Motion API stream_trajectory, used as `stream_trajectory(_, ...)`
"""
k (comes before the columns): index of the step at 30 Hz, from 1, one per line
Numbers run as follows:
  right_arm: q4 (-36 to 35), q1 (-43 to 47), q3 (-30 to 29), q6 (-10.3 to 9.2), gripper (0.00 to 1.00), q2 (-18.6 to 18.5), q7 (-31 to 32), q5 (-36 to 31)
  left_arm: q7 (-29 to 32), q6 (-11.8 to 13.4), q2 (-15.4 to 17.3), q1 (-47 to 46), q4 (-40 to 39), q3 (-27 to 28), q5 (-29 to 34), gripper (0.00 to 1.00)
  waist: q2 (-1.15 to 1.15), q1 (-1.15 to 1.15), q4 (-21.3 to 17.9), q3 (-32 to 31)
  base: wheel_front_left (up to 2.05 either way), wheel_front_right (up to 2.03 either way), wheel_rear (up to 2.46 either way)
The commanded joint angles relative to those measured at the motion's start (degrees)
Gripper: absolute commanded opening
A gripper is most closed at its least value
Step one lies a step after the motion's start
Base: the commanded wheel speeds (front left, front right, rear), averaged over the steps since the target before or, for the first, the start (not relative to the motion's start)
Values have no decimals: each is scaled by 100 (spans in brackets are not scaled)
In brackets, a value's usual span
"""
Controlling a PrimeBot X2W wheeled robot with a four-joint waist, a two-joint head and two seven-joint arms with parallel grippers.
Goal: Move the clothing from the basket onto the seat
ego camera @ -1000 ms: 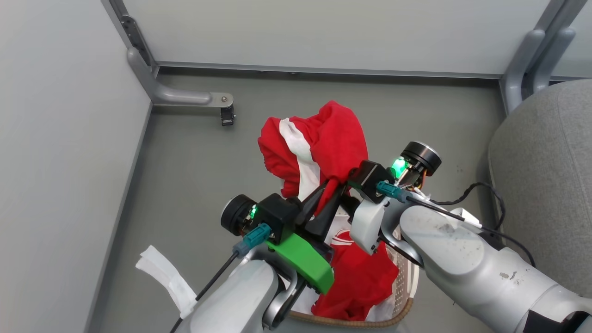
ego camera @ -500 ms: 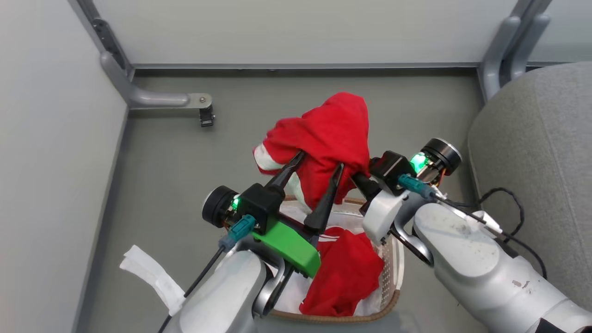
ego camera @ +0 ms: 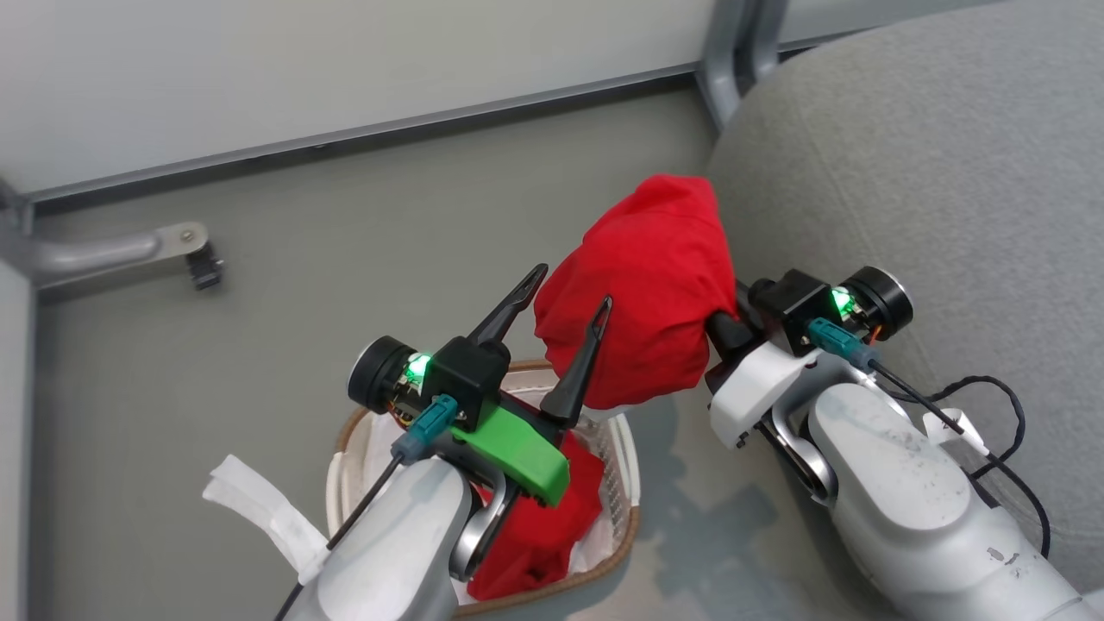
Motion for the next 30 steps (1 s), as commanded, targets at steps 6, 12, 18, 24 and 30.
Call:
stream_trajectory(6,-202,325,-279,-8,0,55,-9,-48,4,-100,32,95,98,40,151,100,0,0,-1660,227,0,0,0)
stream_trajectory(12,-377,535,-604,-8,0,76,-9,-22,4,-144,38,79,190,30,253,100,0,0,-2112,360,0,0,0)
stream_trajectory(18,-496,647,-1107,-8,0,29,-9,-114,3,-177,26,-34,269,-12,322,100,0,0,-2152,567,0,0,0)
stream_trajectory(24,-284,66,-1671,-8,0,-228,-9,-341,3,-185,86,-173,345,-88,385,100,0,0,-1860,995,0,0,0)
stream_trajectory(30,271,-765,-2317,-8,0,-625,-8,-750,3,-191,135,-384,364,-159,434,100,0,0,-1361,1462,0,0,0)
